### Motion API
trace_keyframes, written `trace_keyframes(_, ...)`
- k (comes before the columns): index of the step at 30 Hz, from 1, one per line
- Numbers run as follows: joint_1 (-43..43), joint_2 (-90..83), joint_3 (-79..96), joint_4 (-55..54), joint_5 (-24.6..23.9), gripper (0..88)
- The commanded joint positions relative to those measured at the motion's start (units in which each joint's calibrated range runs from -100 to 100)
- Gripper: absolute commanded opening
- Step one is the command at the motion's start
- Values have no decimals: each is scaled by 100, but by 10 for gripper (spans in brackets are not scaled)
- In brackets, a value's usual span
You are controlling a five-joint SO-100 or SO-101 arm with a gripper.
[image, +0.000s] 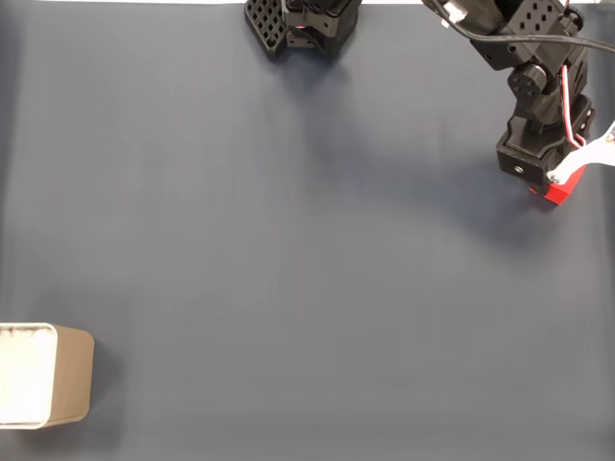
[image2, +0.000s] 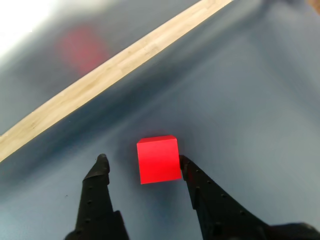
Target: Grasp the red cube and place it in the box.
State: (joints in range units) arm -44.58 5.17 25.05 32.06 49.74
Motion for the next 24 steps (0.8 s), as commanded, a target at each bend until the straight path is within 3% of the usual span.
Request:
trace_keyframes(1,91,-447,5,23,83,271)
trace_keyframes(24,211,-465,59,-345,484,185)
